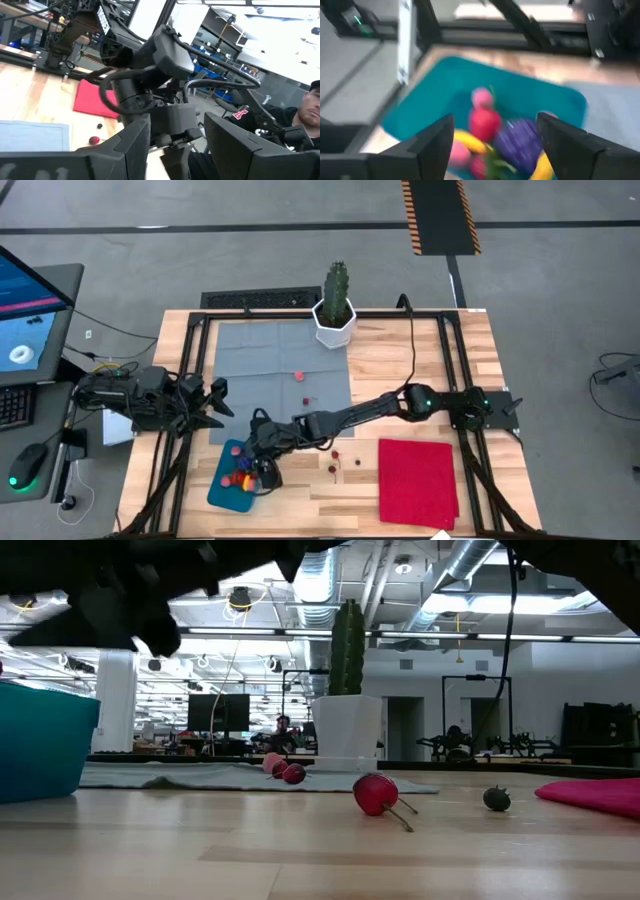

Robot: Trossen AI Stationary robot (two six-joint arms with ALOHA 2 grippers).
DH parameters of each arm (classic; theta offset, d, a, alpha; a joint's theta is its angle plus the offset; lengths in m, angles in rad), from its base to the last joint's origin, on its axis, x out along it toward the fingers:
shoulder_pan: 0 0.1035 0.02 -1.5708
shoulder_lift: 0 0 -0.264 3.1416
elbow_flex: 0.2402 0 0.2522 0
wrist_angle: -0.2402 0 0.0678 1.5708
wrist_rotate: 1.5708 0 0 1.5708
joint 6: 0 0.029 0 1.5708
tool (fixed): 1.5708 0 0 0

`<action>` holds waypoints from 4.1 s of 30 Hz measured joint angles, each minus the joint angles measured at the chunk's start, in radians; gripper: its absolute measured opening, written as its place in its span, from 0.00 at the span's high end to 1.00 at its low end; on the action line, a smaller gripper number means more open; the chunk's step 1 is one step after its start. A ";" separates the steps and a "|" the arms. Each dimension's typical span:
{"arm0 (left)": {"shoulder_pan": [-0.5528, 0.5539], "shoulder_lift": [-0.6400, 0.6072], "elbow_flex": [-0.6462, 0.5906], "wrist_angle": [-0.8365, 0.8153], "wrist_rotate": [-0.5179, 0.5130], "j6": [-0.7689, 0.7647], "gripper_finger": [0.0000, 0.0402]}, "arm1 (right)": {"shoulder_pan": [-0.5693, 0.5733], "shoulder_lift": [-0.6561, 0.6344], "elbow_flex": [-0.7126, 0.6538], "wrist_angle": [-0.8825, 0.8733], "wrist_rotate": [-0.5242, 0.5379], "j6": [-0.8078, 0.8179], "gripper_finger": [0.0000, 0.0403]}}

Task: Pick and placing Produce into tupperware
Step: Put the peach into the blue bin

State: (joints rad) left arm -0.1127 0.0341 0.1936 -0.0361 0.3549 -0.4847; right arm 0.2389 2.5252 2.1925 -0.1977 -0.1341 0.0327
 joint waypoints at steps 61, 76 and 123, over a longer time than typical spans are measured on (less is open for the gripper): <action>0.000 0.149 -0.001 -0.005 -0.529 -0.021 0.56 | 0.191 -1.677 -1.710 0.422 0.314 0.036 0.21; 0.098 0.738 0.202 0.185 -0.405 0.060 0.56 | 0.101 -1.704 -1.988 0.765 0.124 0.010 0.21; 0.494 1.738 1.014 -0.574 -0.336 0.318 0.56 | 0.057 -1.680 -2.187 0.937 -0.041 0.146 0.21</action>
State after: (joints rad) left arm 0.3817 1.7719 1.2076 -0.6099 0.0185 -0.1669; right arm 0.2957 0.8452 0.0055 0.7397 -0.1755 0.1791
